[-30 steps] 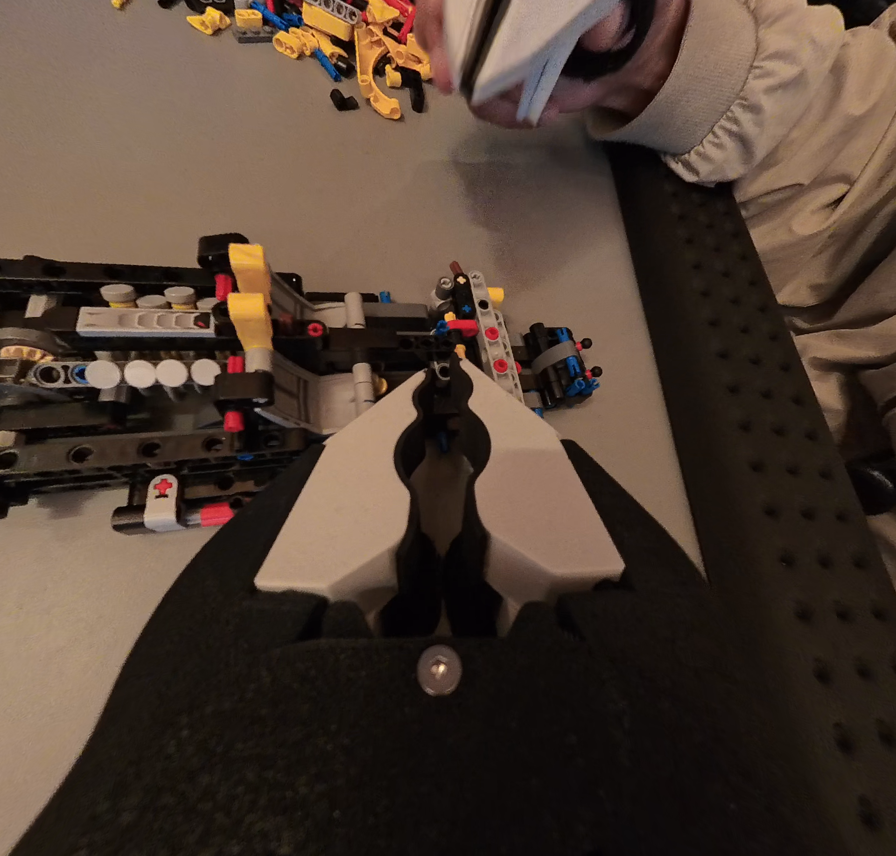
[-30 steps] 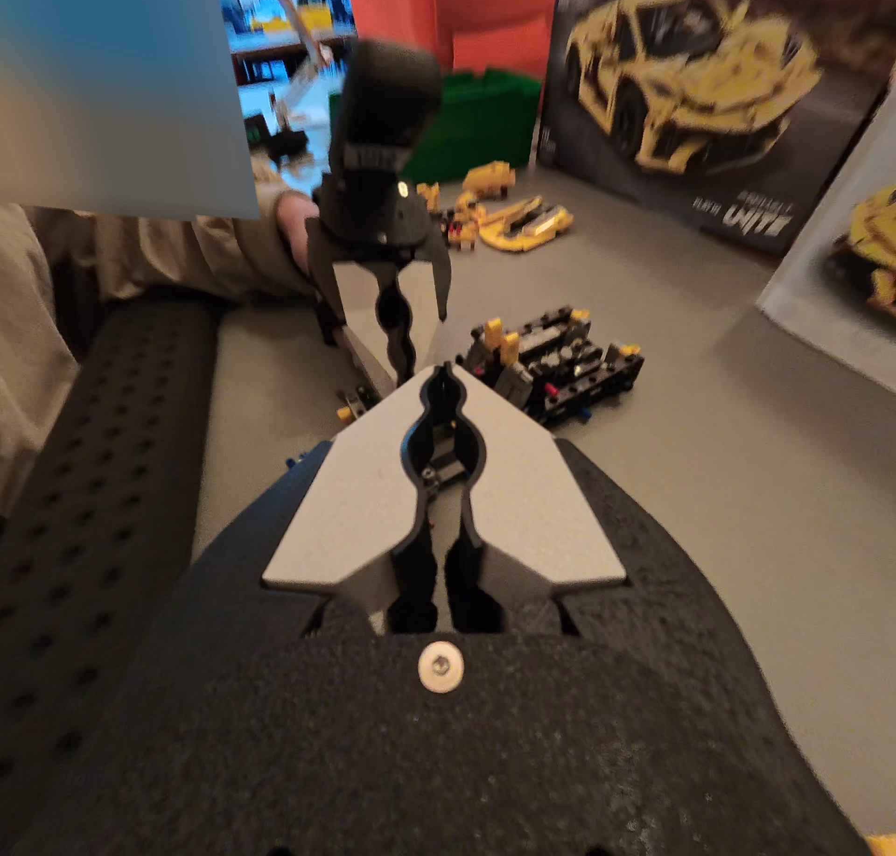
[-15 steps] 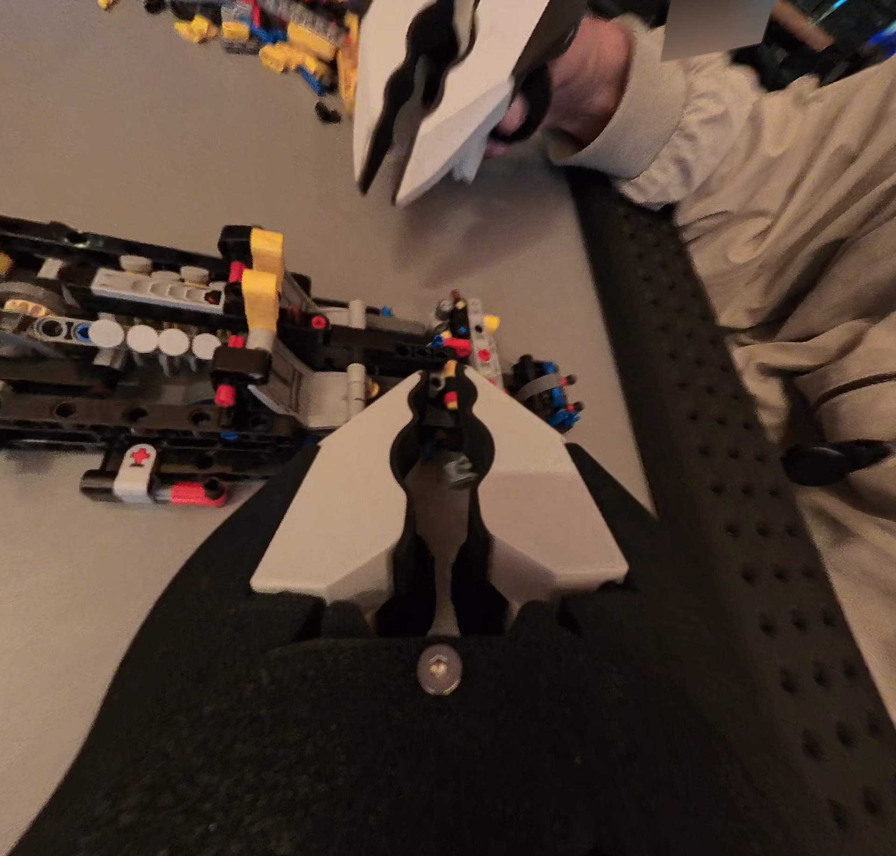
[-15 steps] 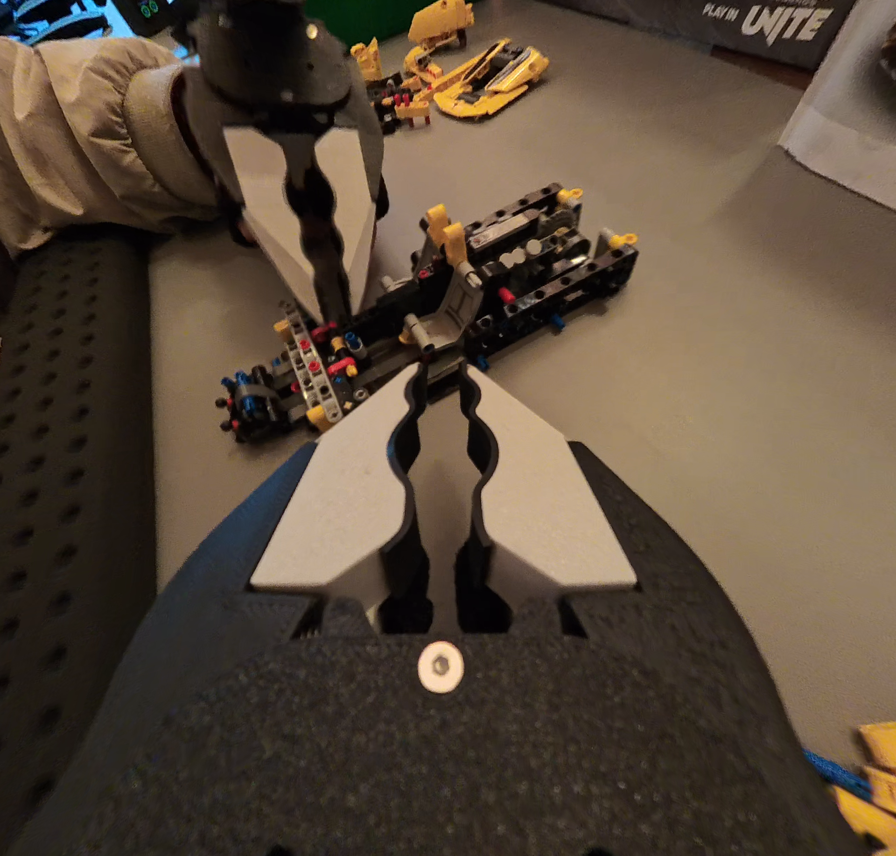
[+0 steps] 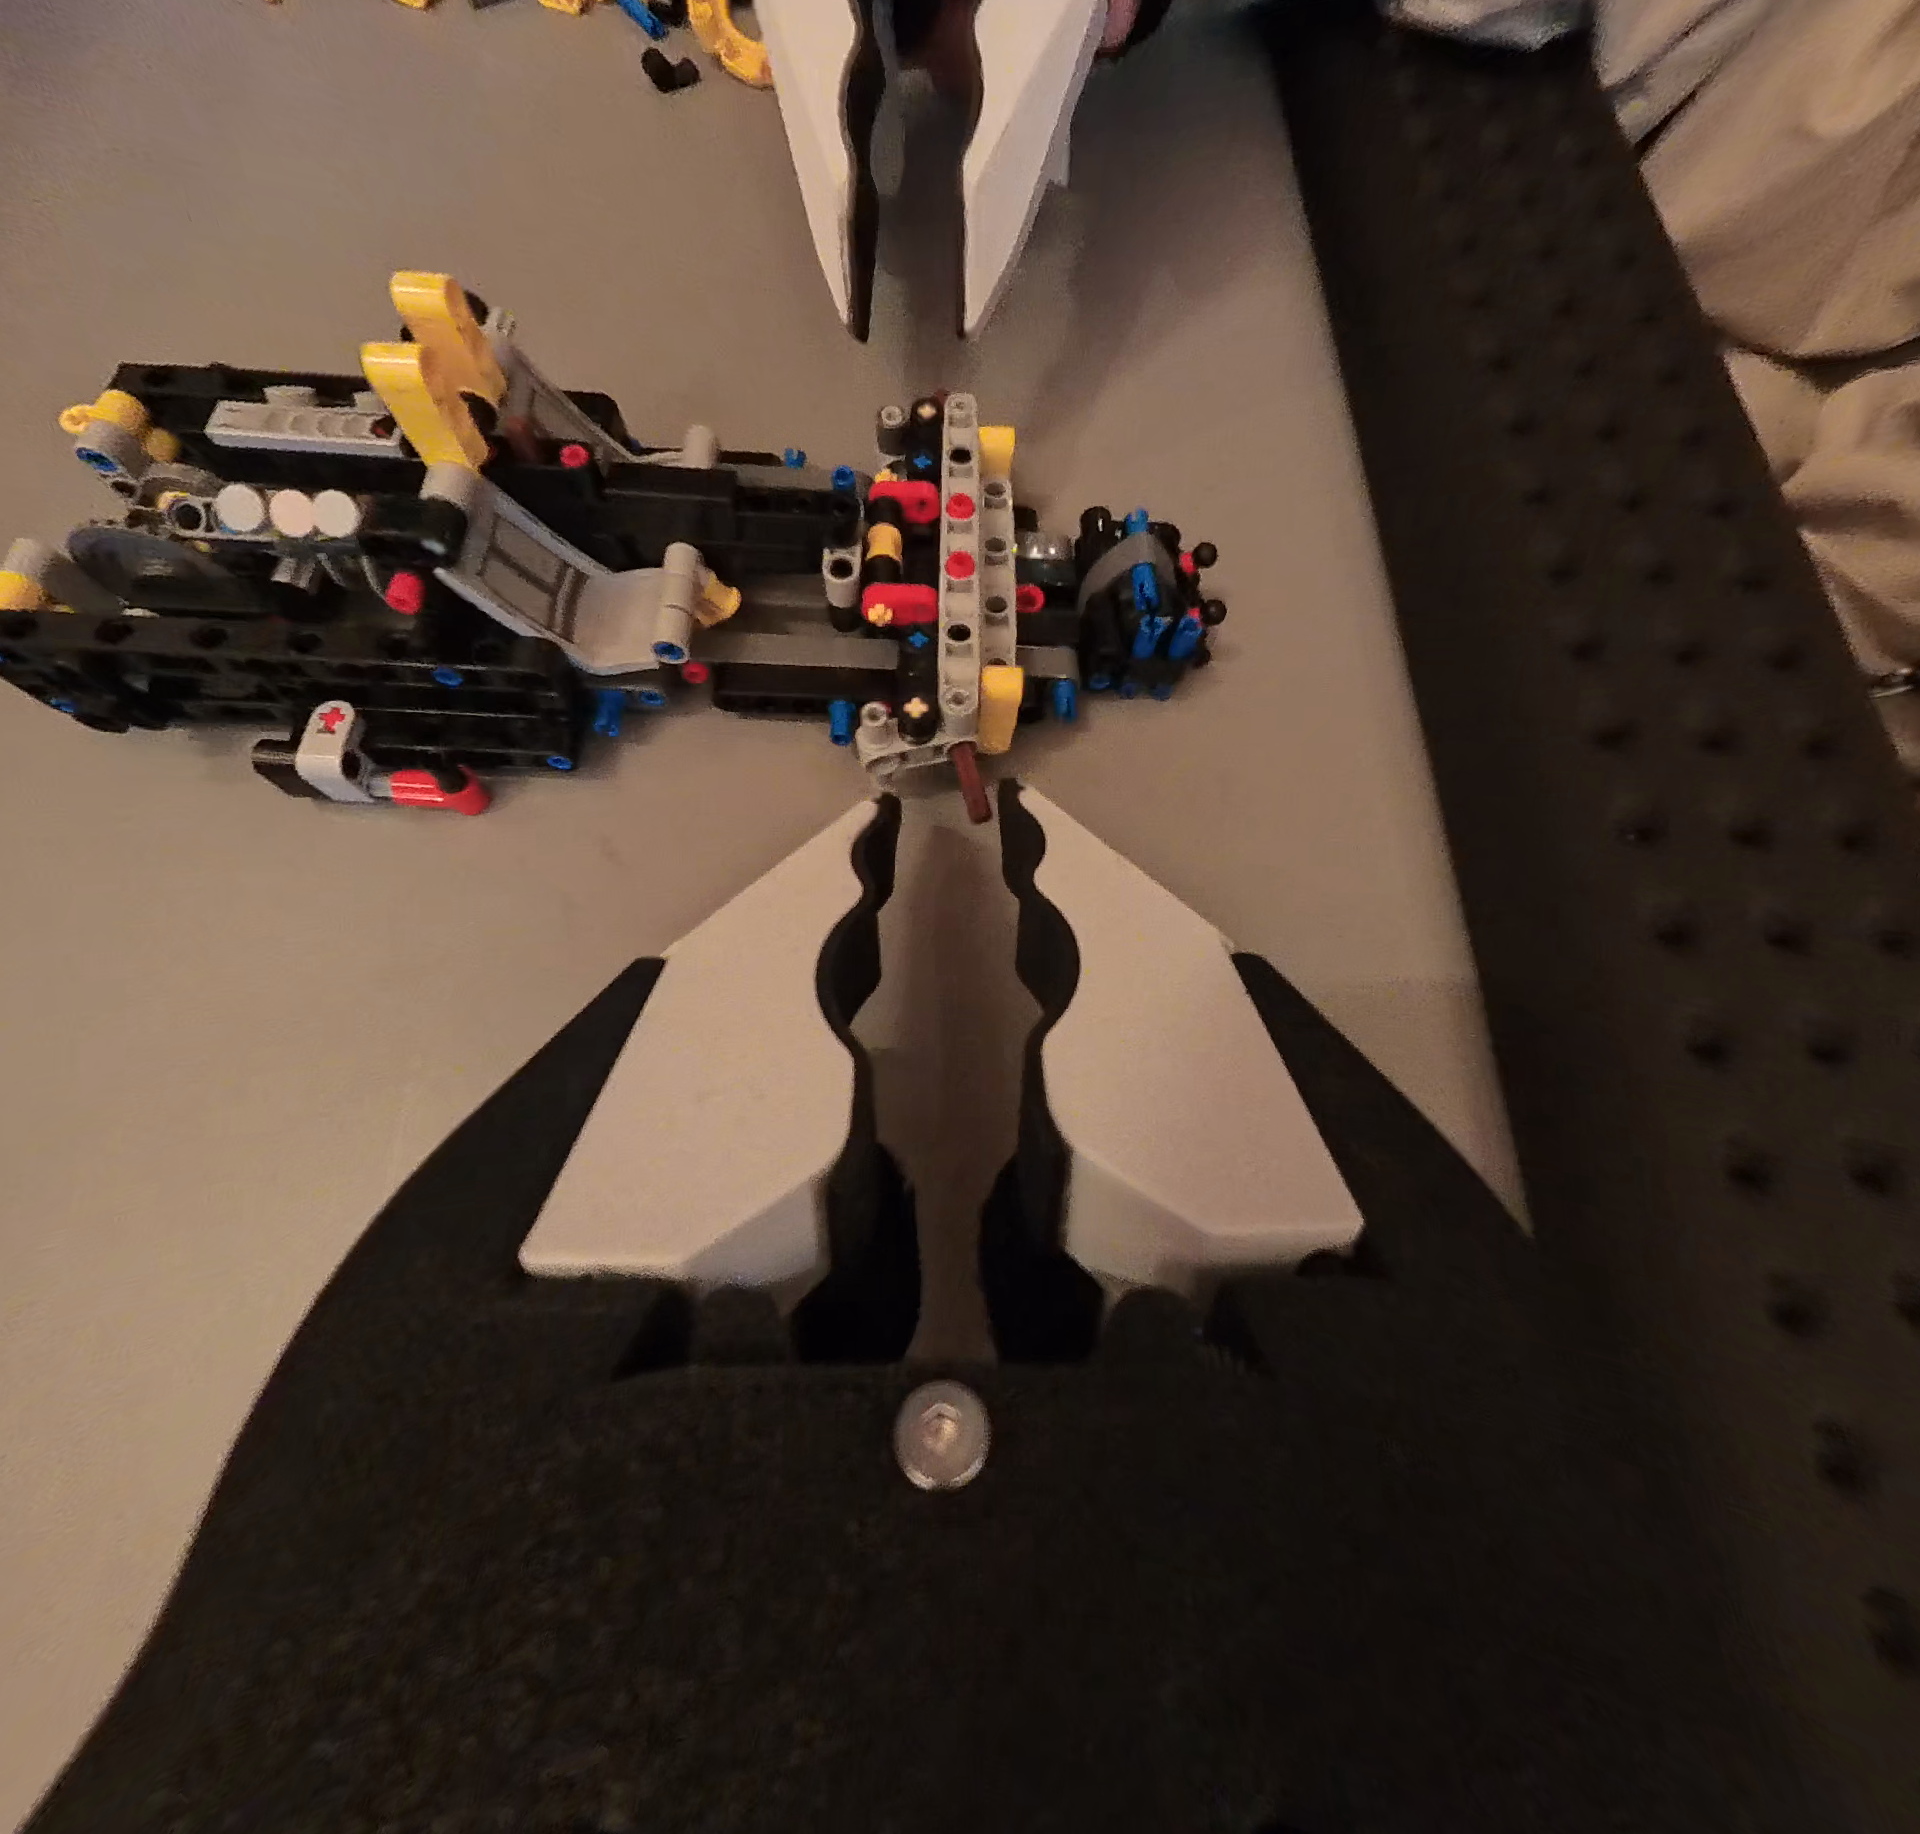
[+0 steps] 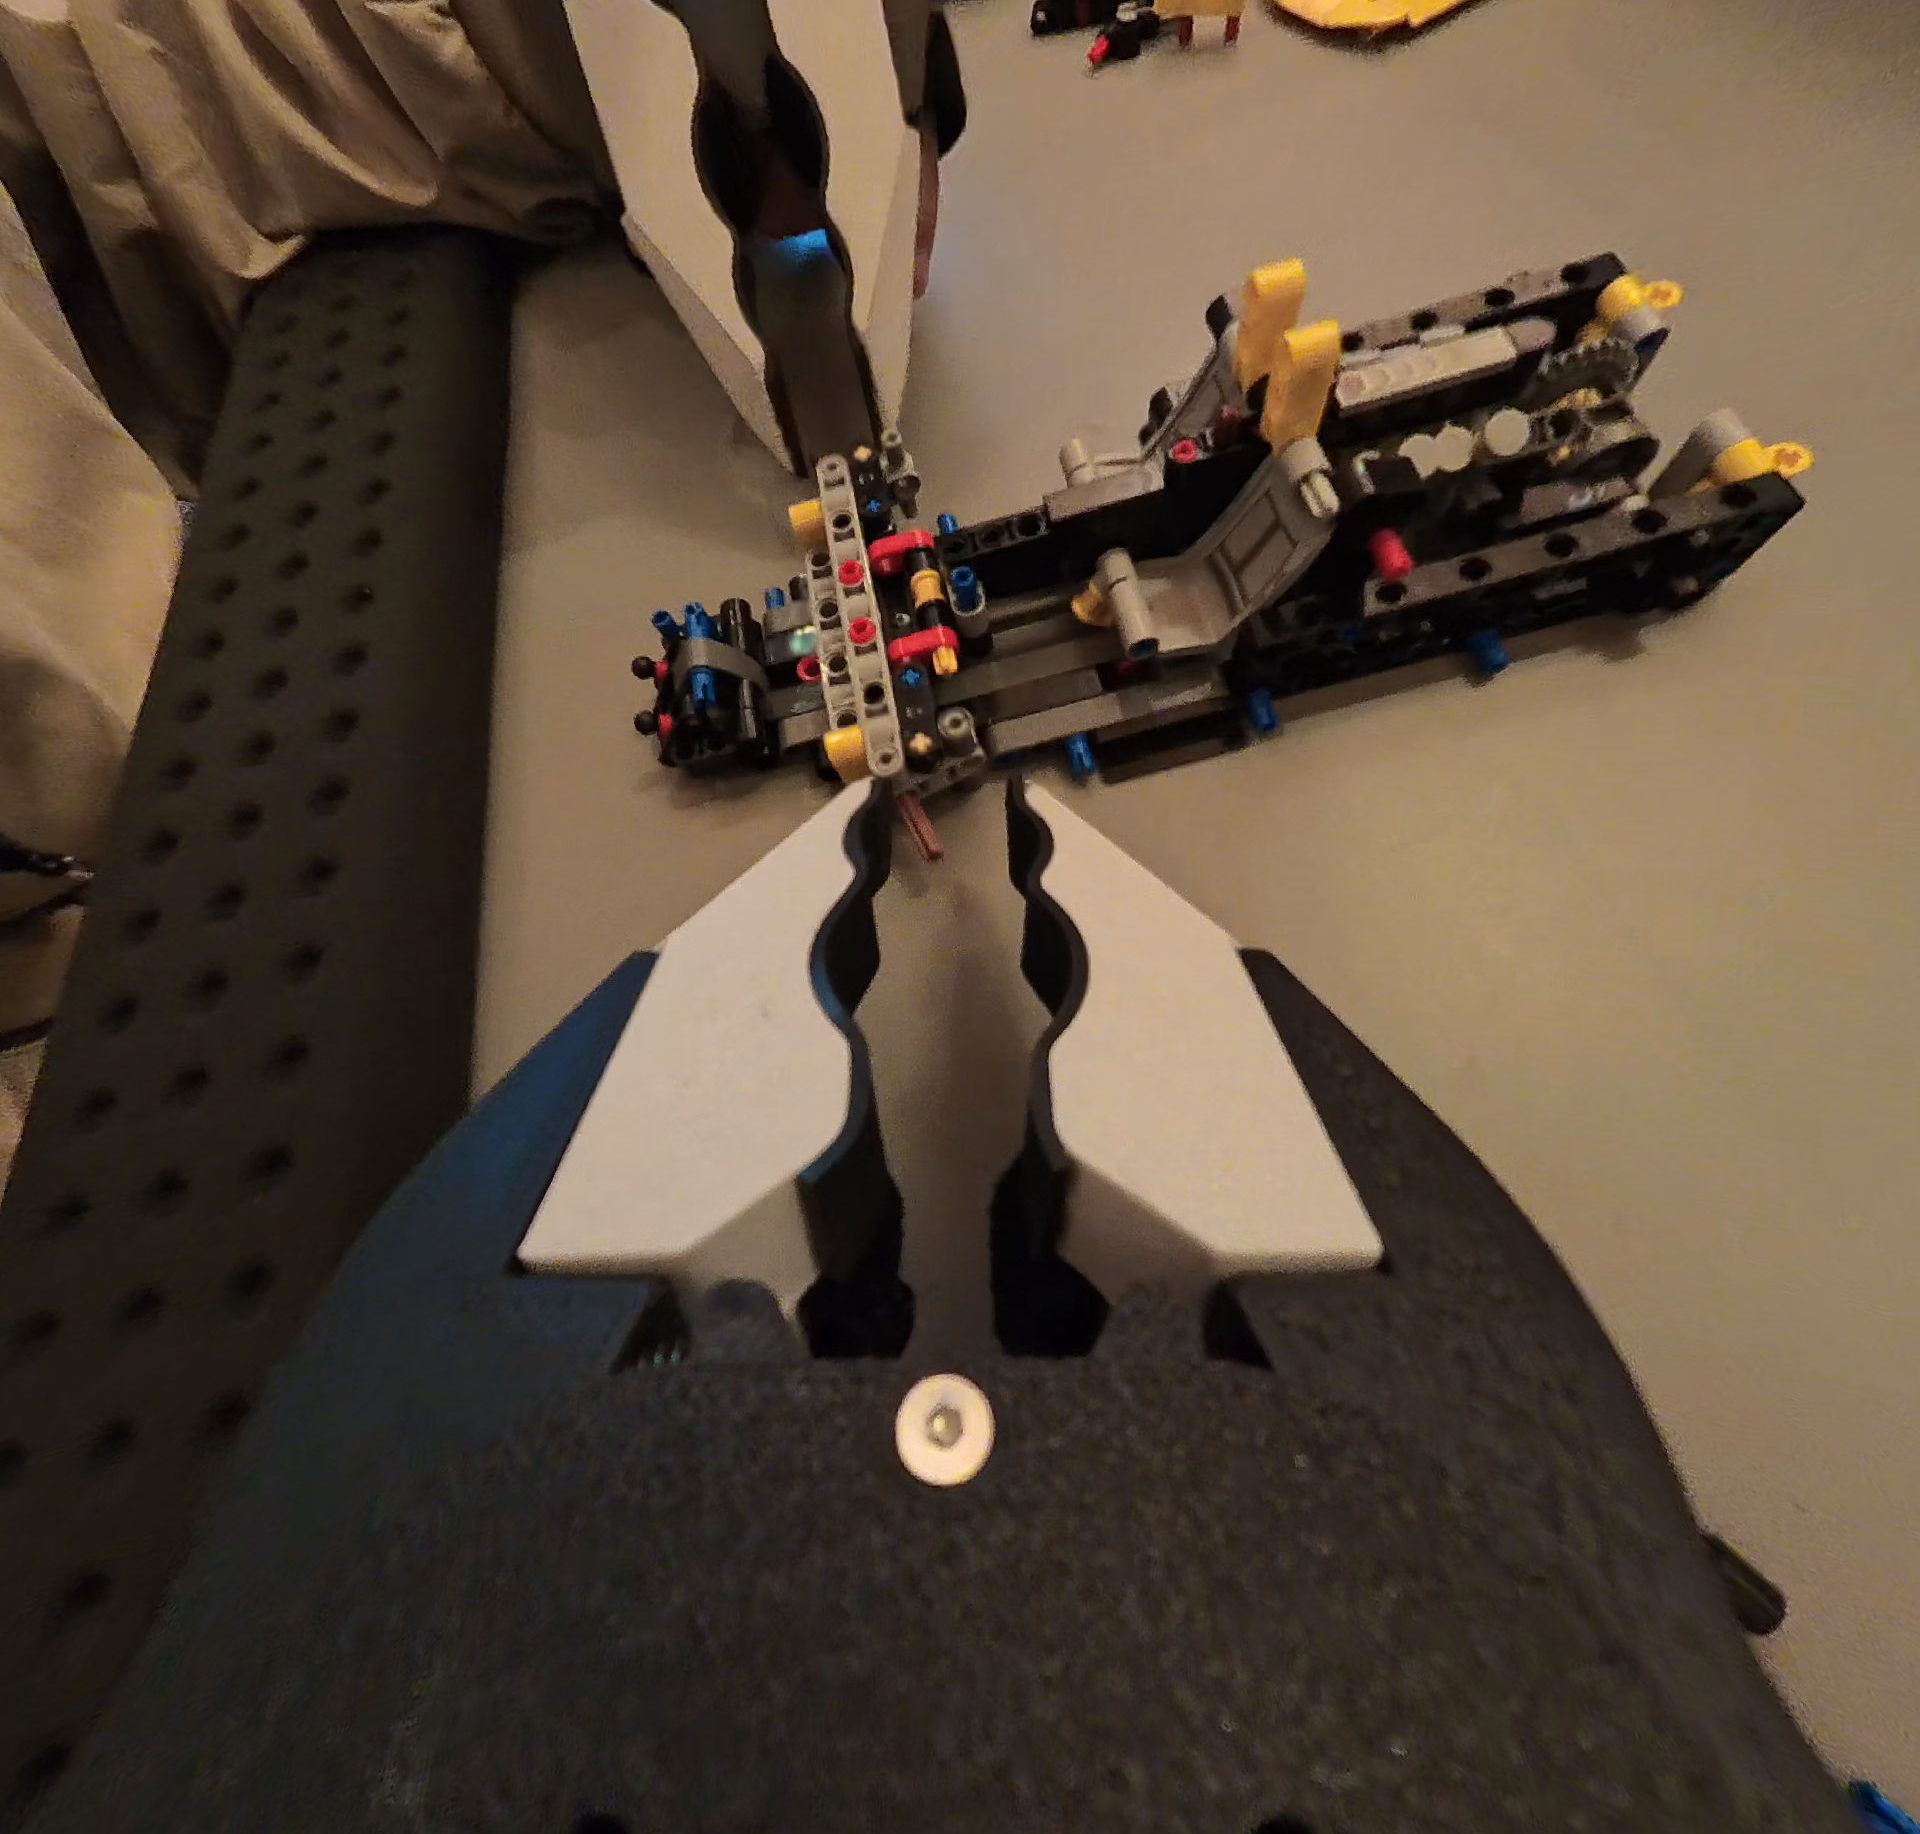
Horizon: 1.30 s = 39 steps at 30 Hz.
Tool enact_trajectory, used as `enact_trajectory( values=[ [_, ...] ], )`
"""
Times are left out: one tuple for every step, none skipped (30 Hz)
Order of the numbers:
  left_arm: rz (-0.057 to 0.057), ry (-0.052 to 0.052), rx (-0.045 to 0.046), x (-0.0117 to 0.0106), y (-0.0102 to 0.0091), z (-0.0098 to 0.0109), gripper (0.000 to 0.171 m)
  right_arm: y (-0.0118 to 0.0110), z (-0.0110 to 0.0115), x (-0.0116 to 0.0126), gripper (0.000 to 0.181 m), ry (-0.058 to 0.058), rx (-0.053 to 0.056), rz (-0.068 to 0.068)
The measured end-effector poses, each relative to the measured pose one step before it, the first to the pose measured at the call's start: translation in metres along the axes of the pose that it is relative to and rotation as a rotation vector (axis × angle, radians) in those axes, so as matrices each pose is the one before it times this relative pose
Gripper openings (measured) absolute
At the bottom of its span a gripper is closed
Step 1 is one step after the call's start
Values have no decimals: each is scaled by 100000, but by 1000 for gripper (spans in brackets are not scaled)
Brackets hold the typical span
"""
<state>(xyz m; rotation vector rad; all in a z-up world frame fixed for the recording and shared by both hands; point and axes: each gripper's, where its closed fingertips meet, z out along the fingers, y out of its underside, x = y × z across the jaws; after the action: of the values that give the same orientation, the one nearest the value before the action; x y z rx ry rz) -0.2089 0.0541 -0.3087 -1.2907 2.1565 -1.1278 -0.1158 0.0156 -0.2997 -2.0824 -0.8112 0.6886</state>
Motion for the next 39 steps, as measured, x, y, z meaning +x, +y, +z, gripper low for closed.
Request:
enact_trajectory(
  values=[
    [-7, 471, -622, 81, 87, 223, 19, 460, 53, 102, 21, -520, -2190, 947],
    [-543, 1188, -18, 156, 62, 193, 19, 587, 206, 110, 21, 26, -3095, -48],
    [-288, 1202, 161, 176, 76, 177, 18, 485, 315, -118, 22, -676, -2603, -532],
    [551, 576, -57, 86, 88, 131, 16, 363, 354, -240, 22, -711, -2255, -859],
    [1278, -513, 221, -49, -22, 53, 10, 316, 308, -110, 20, 668, -2578, -1839],
    [1585, -588, 995, -41, -157, -22, 7, -1, 178, -74, 17, 1315, -815, -2591],
    [1402, -825, 783, -51, -104, -22, 5, -123, 95, -261, 9, 248, 422, -2859],
    [1264, -1335, -127, -140, 27, -14, 5, 40, 94, -15, 8, 1578, -399, -2268],
    [1279, -1165, -10, -123, 9, -41, 5, 59, 44, 111, 4, 1698, -471, -2302],
    [1260, -911, 474, -97, -97, -59, 5, 12, -32, -88, 3, -424, -163, -1153],
    [973, -311, 1099, -42, -187, -84, 5, 13, -94, -80, 3, -1368, -227, 1019],
    [-167, 624, 2265, 31, -355, -155, 4, -54, -154, -64, 3, -1932, -29, 2770],
    [-1496, 1836, 3508, 76, -487, -278, 4, -300, -356, -283, 3, -3517, 1567, 3678],
    [-2897, 2402, 4500, 44, -624, -395, 4, -619, -503, -475, 3, -4747, 3912, 3612],
    [-3950, 2351, 5773, -31, -870, -480, 4, -716, -484, -714, 2, -5852, 4513, 4039],
    [-4412, 2220, 6850, -18, -1076, -480, 4, -532, -271, -853, 2, -6527, 3333, 3386],
    [-4066, 1741, 6615, -20, -1096, -366, 4, -237, 87, -782, 2, -5348, 1081, 2463],
    [-2970, 868, 5429, -25, -902, -215, 4, -29, 372, -411, 3, -2076, -727, 899],
    [-1748, 533, 4013, 13, -658, -143, 4, 89, 532, -142, 3, 523, -1628, -1396],
    [-1133, 760, 2777, 81, -474, -120, 4, 88, 621, -83, 3, 1210, -1303, -2377],
    [-1247, 831, 1846, 90, -341, -97, 4, 46, 659, -20, 3, 1228, -1010, -1670],
    [-1200, 826, 1142, 91, -232, -48, 4, 92, 641, 56, 3, 1203, -1586, -773],
    [-674, 364, 935, 62, -177, 23, 4, 109, 587, 176, 3, 1975, -1984, -692],
    [69, -327, 798, 0, -121, 75, 4, 94, 466, 285, 3, 2935, -2088, -1573],
    [774, -688, 92, -43, -5, 96, 4, 133, 380, 283, 3, 3196, -2014, -1999],
    [1306, -793, -916, -28, 123, 90, 4, 191, 346, 278, 3, 2946, -1677, -1652],
    [1617, -712, -1670, -1, 234, 101, 4, 257, 291, 198, 3, 1903, -1611, -861],
    [1524, -827, -1039, 4, 119, 96, 4, 236, 211, 112, 3, 767, -1229, -22],
    [1031, -741, 440, 8, -96, 54, 3, -29, -1, 17, 3, -118, -264, 604],
    [493, -347, 629, 32, -142, 27, 3, -109, -44, 16, 3, -426, 1001, 892],
    [285, -281, 230, -14, -94, 13, 3, -121, -48, 110, 5, 99, 1027, 1098],
    [90, 1, 73, 7, -7, 3, 3, -150, -90, 237, 9, 1045, 945, 1208],
    [-296, 391, -224, 38, 58, 18, 3, -139, -92, 115, 11, 84, 1072, 714],
    [-461, 274, 47, 8, 32, 0, 3, -106, -86, -10, 12, -585, 750, 532],
    [-311, -22, 359, -23, -23, -6, 3, -96, -63, -25, 14, -571, 682, 238],
    [-237, 158, -109, -1, 26, -5, 3, -102, -99, -54, 16, -573, 814, -49],
    [-239, 237, -322, 8, 52, 1, 3, -187, -171, -60, 18, -518, 1299, -139],
    [-158, -175, 229, -40, -19, -35, 3, -212, -248, 46, 19, 70, 1409, -220],
    [-181, -504, 313, -96, -30, -49, 3, -136, -261, 122, 20, 451, 881, -445]
  ],
)
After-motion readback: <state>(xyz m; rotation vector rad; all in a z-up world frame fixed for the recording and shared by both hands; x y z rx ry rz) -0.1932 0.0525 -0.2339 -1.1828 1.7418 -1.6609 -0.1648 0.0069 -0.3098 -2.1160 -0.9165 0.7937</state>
